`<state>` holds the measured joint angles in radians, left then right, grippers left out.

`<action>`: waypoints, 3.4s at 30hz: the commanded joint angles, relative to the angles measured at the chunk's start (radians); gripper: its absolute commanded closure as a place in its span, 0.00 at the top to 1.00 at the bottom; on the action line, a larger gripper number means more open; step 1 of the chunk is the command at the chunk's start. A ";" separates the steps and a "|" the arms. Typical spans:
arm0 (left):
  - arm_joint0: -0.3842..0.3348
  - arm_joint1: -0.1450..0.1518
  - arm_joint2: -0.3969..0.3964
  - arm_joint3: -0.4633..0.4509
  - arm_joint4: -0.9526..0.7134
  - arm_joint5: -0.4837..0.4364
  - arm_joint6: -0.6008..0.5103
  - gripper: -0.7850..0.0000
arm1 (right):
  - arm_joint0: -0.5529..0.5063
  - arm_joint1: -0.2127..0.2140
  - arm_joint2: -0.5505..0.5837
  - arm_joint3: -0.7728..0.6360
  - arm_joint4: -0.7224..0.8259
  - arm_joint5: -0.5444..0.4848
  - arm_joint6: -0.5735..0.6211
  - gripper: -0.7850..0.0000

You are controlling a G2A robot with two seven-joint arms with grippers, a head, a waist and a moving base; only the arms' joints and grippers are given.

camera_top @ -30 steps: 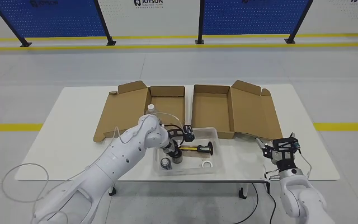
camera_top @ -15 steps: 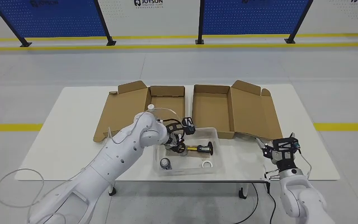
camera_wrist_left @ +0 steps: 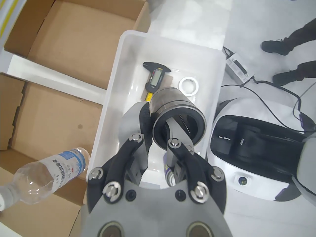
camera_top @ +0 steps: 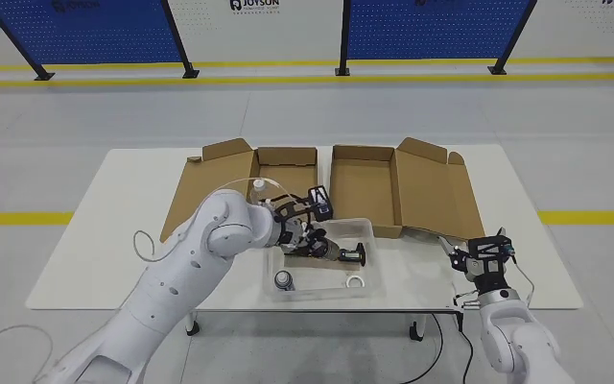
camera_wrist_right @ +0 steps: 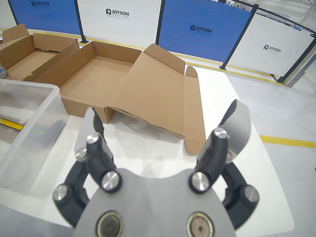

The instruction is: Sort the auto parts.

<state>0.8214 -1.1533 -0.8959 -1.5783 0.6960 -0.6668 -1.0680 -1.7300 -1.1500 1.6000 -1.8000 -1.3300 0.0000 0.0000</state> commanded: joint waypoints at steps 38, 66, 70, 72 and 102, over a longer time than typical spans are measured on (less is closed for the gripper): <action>-0.121 0.039 0.056 0.076 0.222 0.291 0.101 0.00 | 0.000 0.000 0.000 0.000 0.000 0.000 0.000 1.00; -0.307 -0.131 0.301 0.492 0.316 0.440 0.145 0.00 | 0.000 0.000 0.000 0.000 0.000 0.000 0.000 1.00; -0.326 -0.161 0.330 0.543 0.292 0.425 0.144 0.00 | 0.000 0.000 0.000 0.000 0.000 0.000 0.000 1.00; -0.334 -0.175 0.344 0.568 0.290 0.420 0.146 0.00 | 0.000 0.000 0.000 0.000 0.000 0.000 0.000 1.00; -0.416 -0.332 0.423 0.874 0.268 0.356 0.182 0.19 | 0.000 0.000 0.000 0.000 0.000 0.000 0.000 1.00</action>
<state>0.4069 -1.4816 -0.4747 -0.7140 0.9615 -0.3084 -0.8889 -1.7300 -1.1500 1.6000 -1.8000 -1.3300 0.0000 0.0000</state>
